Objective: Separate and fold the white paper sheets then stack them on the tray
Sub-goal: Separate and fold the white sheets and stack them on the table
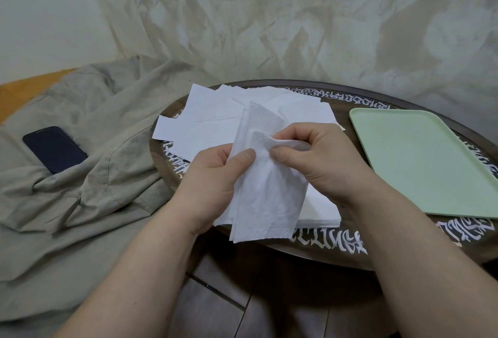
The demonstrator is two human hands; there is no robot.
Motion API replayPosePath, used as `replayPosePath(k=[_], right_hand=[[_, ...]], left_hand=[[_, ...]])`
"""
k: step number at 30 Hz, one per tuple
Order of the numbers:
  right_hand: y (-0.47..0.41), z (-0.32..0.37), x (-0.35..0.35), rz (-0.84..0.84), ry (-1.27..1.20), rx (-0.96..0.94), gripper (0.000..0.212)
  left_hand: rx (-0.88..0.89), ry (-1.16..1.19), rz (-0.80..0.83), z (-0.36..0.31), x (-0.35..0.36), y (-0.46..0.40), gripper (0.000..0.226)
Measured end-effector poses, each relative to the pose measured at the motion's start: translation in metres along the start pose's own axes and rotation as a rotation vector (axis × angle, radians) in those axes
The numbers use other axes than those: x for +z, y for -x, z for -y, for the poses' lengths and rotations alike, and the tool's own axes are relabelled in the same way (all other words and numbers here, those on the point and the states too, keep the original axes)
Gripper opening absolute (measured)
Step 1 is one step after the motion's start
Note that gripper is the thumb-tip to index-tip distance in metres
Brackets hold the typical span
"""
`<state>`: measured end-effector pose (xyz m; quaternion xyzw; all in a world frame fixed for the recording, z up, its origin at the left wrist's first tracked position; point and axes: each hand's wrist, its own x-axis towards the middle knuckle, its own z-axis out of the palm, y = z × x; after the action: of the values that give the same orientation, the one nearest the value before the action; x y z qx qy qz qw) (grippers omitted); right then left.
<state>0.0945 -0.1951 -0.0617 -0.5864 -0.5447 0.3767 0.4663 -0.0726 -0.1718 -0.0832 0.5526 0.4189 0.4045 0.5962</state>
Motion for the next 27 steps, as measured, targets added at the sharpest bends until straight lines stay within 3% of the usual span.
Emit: replayPosePath(k=[9, 13, 17, 20, 23, 27], right_hand=[[0.0, -0.001, 0.004, -0.023, 0.018, -0.027, 0.007], [-0.002, -0.002, 0.007, -0.16, 0.254, -0.247, 0.01], [-0.004, -0.006, 0.011, -0.164, 0.505, -0.446, 0.013], [-0.005, -0.005, 0.012, -0.178, 0.535, -0.512, 0.005], [-0.001, -0.002, 0.011, -0.108, 0.472, -0.444, 0.014], [-0.002, -0.004, 0.007, -0.008, 0.443, -0.279, 0.007]], left_hand=[[0.055, -0.078, -0.016, 0.003, 0.001, 0.0, 0.02], [0.082, -0.128, -0.015, 0.003, -0.001, -0.001, 0.02], [0.112, -0.18, 0.02, 0.005, -0.001, -0.001, 0.021], [0.131, -0.216, 0.013, 0.005, -0.002, -0.001, 0.024], [0.133, -0.205, -0.015, 0.006, -0.003, -0.002, 0.022], [0.093, -0.072, -0.048, 0.006, -0.005, -0.003, 0.025]])
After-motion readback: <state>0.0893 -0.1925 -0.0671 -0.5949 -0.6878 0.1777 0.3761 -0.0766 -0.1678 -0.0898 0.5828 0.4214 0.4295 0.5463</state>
